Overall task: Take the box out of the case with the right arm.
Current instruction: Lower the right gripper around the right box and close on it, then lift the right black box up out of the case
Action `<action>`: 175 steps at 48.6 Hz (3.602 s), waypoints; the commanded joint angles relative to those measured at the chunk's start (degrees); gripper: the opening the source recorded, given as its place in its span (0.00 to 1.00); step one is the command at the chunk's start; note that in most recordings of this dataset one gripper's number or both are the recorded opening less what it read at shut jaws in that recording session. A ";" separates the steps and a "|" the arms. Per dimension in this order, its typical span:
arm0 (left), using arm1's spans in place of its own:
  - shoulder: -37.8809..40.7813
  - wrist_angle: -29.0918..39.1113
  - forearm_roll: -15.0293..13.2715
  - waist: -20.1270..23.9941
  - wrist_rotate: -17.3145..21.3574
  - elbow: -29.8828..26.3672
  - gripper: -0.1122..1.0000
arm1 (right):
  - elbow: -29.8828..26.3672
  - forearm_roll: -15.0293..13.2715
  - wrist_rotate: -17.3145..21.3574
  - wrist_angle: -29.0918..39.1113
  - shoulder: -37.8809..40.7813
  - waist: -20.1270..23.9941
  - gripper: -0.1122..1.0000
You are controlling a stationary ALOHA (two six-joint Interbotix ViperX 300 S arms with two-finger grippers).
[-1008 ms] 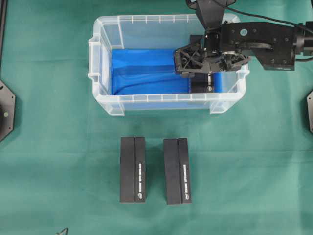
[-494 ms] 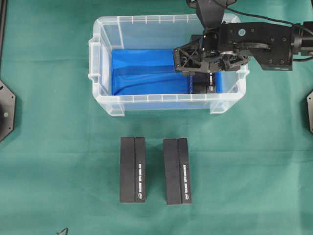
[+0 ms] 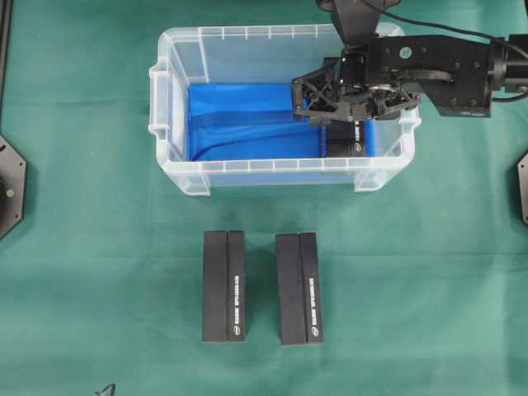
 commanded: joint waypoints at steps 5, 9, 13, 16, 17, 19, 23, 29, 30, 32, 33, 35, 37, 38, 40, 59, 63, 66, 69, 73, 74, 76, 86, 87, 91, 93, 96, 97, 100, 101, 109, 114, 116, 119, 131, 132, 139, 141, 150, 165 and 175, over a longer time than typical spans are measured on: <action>0.09 -0.26 0.18 -0.09 0.18 -0.53 0.12 | -1.49 -0.09 0.35 1.14 -0.62 0.35 0.69; 0.09 -0.26 0.18 -0.09 0.18 -0.53 0.12 | -1.93 -0.26 0.35 2.11 -0.88 0.44 0.69; 0.09 -0.26 0.18 -0.09 0.18 -0.53 0.12 | -2.64 -0.53 0.26 3.16 -1.58 0.44 0.69; 0.09 -0.26 0.18 -0.09 0.26 -0.53 0.12 | -3.16 -0.70 0.26 4.13 -2.37 0.44 0.69; 0.09 -0.26 0.18 -0.09 0.26 -0.44 0.12 | -3.34 -0.79 0.26 4.48 -2.64 0.44 0.69; 0.09 -0.26 0.18 -0.09 0.26 -0.44 0.12 | -3.87 -1.05 0.35 5.27 -3.25 0.53 0.69; 0.09 -0.26 0.18 -0.09 0.26 -0.35 0.12 | -5.01 -1.76 0.35 7.03 -4.39 0.62 0.69; 0.00 -0.26 0.18 -0.09 0.35 -0.09 0.12 | -7.38 -3.08 0.26 10.63 -5.98 0.88 0.69; 0.00 -0.26 0.18 -0.09 0.35 0.00 0.12 | -7.91 -3.43 0.26 11.34 -6.24 0.97 0.69; 0.09 -0.26 0.18 -0.09 0.35 0.00 0.12 | -8.96 -3.96 0.18 12.66 -6.68 1.05 0.69; 0.09 -0.26 0.18 -0.09 0.35 0.09 0.12 | -9.49 -4.31 0.09 13.45 -6.94 1.14 0.69; 0.09 -0.26 0.18 -0.09 0.35 0.09 0.12 | -10.63 -4.83 0.09 15.03 -7.38 1.32 0.69; 0.00 -0.26 0.18 -0.09 0.35 0.09 0.12 | -12.22 -5.54 0.00 16.96 -7.91 1.58 0.69; 0.09 -0.26 0.18 -0.09 0.35 0.09 0.12 | -12.74 -5.89 0.00 17.67 -8.09 1.67 0.69; 0.09 -0.26 0.18 -0.09 0.35 0.09 0.12 | -13.97 -6.42 0.00 19.07 -8.53 1.93 0.69; 0.09 -0.26 0.18 -0.09 0.26 0.09 0.12 | -23.47 -8.00 -2.55 26.81 -9.14 3.87 0.69; 0.00 -0.26 0.18 -0.09 0.26 0.09 0.12 | -25.14 -8.79 -2.64 28.30 -9.14 4.39 0.69; 0.00 -0.26 0.18 -0.09 0.18 0.09 0.12 | -26.28 -9.76 -2.64 29.53 -9.14 4.83 0.69; 0.09 -0.26 0.18 -0.09 0.18 0.09 0.12 | -27.25 -10.55 -2.64 30.76 -9.14 5.10 0.69; 0.09 -0.26 0.18 -0.09 0.26 0.09 0.12 | -27.95 -10.81 -2.81 31.82 -9.14 5.27 0.69; 0.09 -0.26 0.18 -0.09 0.26 0.09 0.12 | -28.04 -10.81 -2.81 31.90 -9.14 5.36 0.69; 0.00 -0.26 0.18 -0.09 0.26 0.09 0.12 | -28.13 -10.81 -2.81 31.99 -9.14 5.36 0.69; 0.00 -0.26 0.18 -0.09 0.09 0.09 0.12 | -28.13 -10.81 -2.90 32.08 -9.14 5.45 0.69; 0.00 -0.26 0.18 -0.09 0.09 0.09 0.12 | -28.13 -10.81 -2.90 32.17 -9.05 5.45 0.69; 0.09 -0.26 0.18 -0.09 0.09 0.09 0.12 | -28.13 -10.81 -2.90 32.08 -9.14 5.45 0.69; 0.00 -0.26 0.18 -0.09 0.09 0.09 0.12 | -28.13 -10.81 -2.90 32.08 -9.14 5.45 0.69; 0.09 -0.26 0.18 -0.09 0.09 0.09 0.12 | -28.13 -10.81 -2.90 32.08 -9.14 5.45 0.69; 0.09 -0.26 0.09 -0.09 0.09 0.09 0.12 | -28.13 -10.81 -2.90 32.08 -9.14 5.45 0.69; 0.09 -0.26 0.18 -0.09 0.09 0.09 0.12 | -28.13 -10.81 -2.90 32.08 -9.14 5.36 0.69; 0.09 -0.26 0.18 -0.09 0.09 0.09 0.12 | -28.04 -10.81 -2.90 32.08 -9.14 5.36 0.69; 0.09 -0.26 0.18 -0.09 0.09 0.09 0.12 | -28.04 -10.90 -2.90 32.17 -9.14 5.45 0.69; 0.00 -0.26 0.18 -0.09 0.09 0.09 0.12 | -28.13 -10.90 -2.90 32.17 -9.14 5.45 0.69; 0.09 -0.26 0.18 -0.09 0.09 0.09 0.12 | -28.13 -10.90 -2.90 32.08 -9.05 5.36 0.69; 0.09 -0.26 0.18 -0.09 0.09 0.09 0.12 | -28.13 -10.90 -2.90 32.17 -9.14 5.45 0.69; 0.00 -0.26 0.18 -0.09 0.09 0.09 0.12 | -28.04 -10.90 -2.90 32.17 -9.05 5.45 0.69; 0.00 -0.26 0.18 -0.09 0.09 0.09 0.12 | -28.04 -10.90 -2.90 32.17 -9.14 5.45 0.69; 0.00 -0.26 0.18 -0.09 0.09 0.09 0.12 | -28.04 -10.90 -2.90 32.17 -9.14 5.45 0.69; 0.00 -0.26 0.18 -0.09 0.00 0.09 0.12 | -28.04 -10.90 -2.90 32.17 -9.14 5.45 0.69; 0.00 -0.26 0.18 -0.09 0.00 0.09 0.12 | -28.04 -10.81 -2.90 32.17 -9.14 5.45 0.69; 0.00 -0.26 0.18 -0.09 0.00 0.09 0.12 | -28.04 -10.63 -2.90 32.17 -9.14 5.62 0.69; 0.09 -0.26 0.18 -0.09 0.00 0.09 0.12 | -28.04 -10.46 -2.72 33.66 -9.14 7.47 0.69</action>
